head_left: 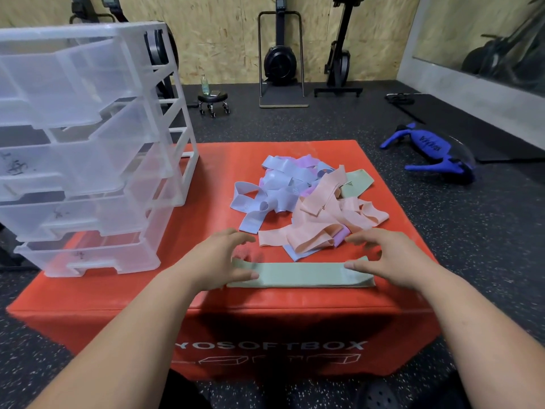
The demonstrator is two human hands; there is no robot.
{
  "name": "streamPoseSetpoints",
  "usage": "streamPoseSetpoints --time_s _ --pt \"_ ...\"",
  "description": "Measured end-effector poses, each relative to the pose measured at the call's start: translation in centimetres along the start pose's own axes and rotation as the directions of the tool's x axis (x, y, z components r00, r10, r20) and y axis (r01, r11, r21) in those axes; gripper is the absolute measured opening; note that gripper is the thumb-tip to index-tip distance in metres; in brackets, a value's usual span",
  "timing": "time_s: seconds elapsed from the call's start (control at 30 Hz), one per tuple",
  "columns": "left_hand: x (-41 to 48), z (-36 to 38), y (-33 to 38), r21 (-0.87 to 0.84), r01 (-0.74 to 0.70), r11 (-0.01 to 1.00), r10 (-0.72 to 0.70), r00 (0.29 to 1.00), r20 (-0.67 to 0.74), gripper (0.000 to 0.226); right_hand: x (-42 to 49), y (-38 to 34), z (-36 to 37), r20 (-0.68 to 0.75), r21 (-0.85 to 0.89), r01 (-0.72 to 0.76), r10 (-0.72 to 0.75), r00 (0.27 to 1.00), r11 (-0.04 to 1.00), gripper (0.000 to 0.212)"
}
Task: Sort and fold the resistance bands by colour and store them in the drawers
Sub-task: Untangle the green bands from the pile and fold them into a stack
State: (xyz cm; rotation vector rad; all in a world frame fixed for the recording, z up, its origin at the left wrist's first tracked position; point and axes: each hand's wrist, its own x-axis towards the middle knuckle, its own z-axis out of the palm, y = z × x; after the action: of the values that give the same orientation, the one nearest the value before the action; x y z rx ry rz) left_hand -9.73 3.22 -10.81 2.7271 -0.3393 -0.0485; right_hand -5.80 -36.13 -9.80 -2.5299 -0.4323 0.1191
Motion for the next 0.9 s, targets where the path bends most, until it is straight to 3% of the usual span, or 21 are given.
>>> streamPoseSetpoints --time_s 0.23,0.37,0.5,0.57,0.67,0.77,0.9 --pt "5.3 -0.1 2.2 -0.049 -0.042 0.998 0.035 0.992 -0.125 0.074 4.8 0.7 0.5 -0.275 -0.015 0.05 -0.053 0.96 0.999 0.034" --pt "9.0 0.6 3.9 -0.041 -0.083 0.996 0.075 0.982 -0.174 0.066 8.9 2.1 0.6 -0.387 -0.088 -0.026 -0.01 0.922 0.996 0.026" --pt "12.0 1.3 4.3 -0.021 -0.138 0.99 0.129 0.962 -0.239 0.056 12.9 2.7 -0.3 -0.507 -0.065 -0.124 0.074 0.859 0.99 0.031" --pt "13.2 1.6 4.3 -0.021 -0.154 0.988 0.143 0.956 -0.256 0.053 14.6 2.9 -0.5 -0.462 -0.117 -0.195 0.121 0.879 0.974 0.035" --pt "14.4 2.1 4.1 -0.013 -0.175 0.984 0.166 0.952 -0.256 0.05 16.6 3.4 0.1 -0.268 -0.208 -0.24 0.18 0.946 0.948 0.051" --pt "15.1 2.4 3.8 -0.007 -0.17 0.985 0.164 0.96 -0.226 0.05 18.0 3.8 0.7 -0.095 -0.294 -0.282 0.265 0.959 0.913 0.047" --pt "15.8 2.6 3.6 -0.031 -0.154 0.988 0.142 0.961 -0.239 0.044 18.6 3.6 0.9 -0.091 -0.349 -0.264 0.248 0.964 0.899 0.041"
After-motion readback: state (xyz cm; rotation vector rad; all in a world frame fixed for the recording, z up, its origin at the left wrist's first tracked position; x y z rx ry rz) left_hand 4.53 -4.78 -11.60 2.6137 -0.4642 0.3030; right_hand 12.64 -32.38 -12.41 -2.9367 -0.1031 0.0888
